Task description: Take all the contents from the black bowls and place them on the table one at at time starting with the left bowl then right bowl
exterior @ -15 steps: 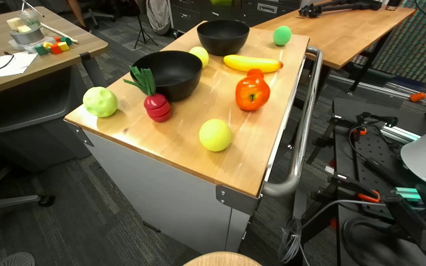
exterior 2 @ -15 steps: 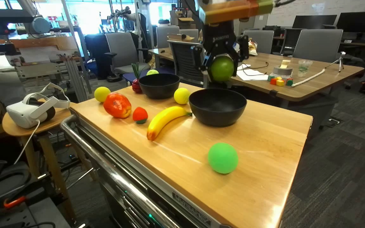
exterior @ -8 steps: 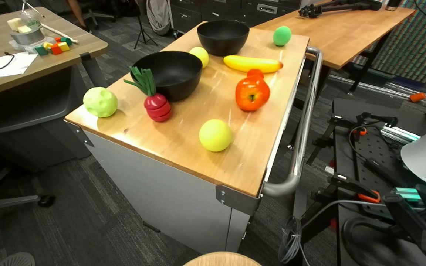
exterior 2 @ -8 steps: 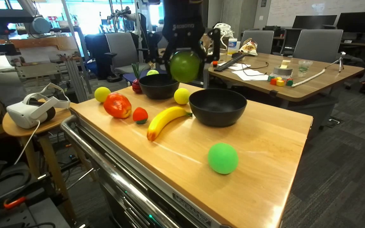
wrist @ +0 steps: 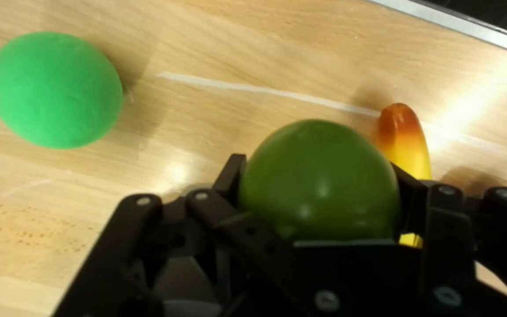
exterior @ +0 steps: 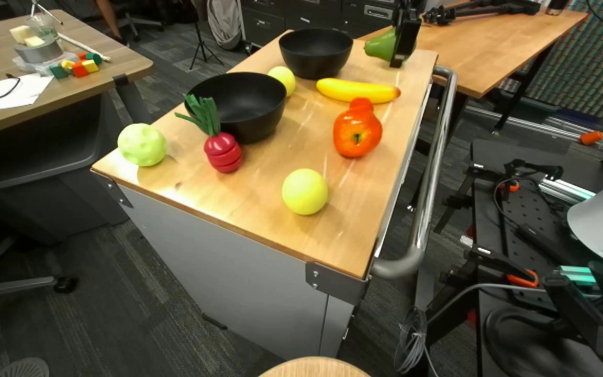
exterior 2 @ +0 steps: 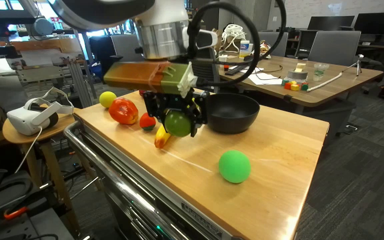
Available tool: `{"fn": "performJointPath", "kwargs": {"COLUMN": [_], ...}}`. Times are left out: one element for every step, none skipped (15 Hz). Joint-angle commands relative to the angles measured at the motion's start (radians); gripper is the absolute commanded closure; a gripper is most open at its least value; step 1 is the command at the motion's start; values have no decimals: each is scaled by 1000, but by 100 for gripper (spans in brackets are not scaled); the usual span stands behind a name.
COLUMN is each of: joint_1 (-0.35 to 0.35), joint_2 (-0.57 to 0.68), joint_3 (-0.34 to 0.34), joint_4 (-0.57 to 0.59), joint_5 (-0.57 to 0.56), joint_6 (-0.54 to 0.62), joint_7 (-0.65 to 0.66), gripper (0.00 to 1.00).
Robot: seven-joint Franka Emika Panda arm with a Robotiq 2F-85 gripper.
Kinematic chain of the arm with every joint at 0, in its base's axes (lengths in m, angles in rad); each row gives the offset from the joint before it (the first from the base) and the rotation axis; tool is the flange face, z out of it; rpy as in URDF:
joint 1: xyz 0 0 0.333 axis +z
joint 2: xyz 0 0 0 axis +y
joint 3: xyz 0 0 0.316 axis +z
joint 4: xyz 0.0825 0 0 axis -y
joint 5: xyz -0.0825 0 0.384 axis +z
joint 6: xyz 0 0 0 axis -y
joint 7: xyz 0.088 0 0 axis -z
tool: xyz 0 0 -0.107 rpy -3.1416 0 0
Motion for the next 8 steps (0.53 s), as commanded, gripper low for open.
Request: {"fn": "performJointPath", "kwargs": {"joint_1": [9,7,5,6,8,8,8,8], "joint_2": [51,71,86,98,106,112,114,114], "joint_3": [-10,-11,-11,-13,-15,-16,-17,-18], "joint_4": [-28,-21,-15,-10,-7,-6,-5,-5], "joint_5": [-108,-142,-175,-193,-202,-215,-213,-214], "joint_6": [132,145,154,157,149,145,139,140], "joint_7": [88,103,120,125,120,119,110,109], "gripper": [58,58,58,58,58,58,8,6]}}
